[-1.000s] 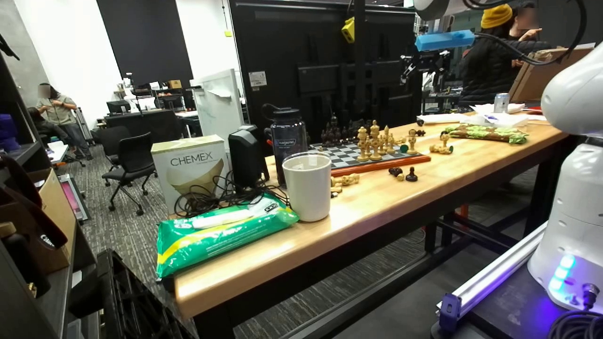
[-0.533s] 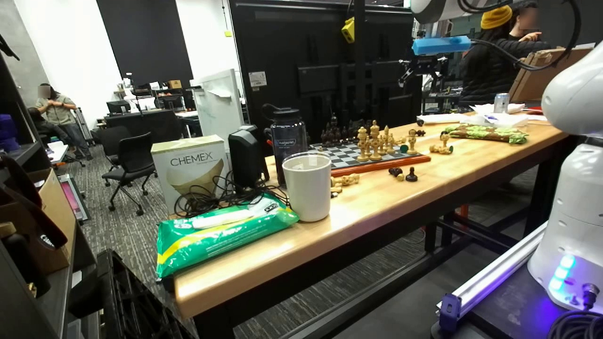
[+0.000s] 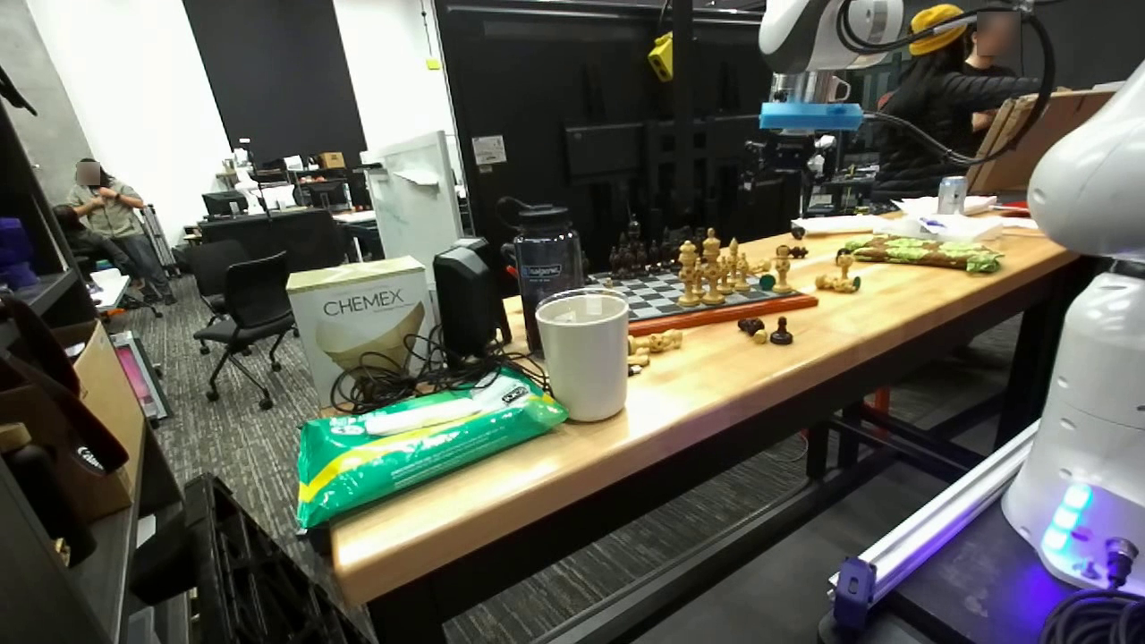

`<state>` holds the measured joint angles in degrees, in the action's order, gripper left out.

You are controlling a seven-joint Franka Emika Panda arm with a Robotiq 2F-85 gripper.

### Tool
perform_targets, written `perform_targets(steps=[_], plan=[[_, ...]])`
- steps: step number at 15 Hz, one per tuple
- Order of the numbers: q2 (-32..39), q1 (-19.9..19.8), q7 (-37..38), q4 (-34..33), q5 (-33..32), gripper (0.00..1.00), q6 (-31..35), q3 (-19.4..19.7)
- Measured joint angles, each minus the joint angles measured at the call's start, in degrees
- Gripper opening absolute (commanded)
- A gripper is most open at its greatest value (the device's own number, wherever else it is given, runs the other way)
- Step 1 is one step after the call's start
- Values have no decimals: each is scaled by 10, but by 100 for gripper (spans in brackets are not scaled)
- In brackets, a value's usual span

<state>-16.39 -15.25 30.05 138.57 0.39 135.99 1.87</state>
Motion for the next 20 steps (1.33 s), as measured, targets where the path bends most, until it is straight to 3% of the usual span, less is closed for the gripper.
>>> perform_targets(steps=[7, 20], plan=[[60, 3, 54, 0, 42, 100, 57, 8], [153, 27, 55, 4, 126, 100, 134, 43]])
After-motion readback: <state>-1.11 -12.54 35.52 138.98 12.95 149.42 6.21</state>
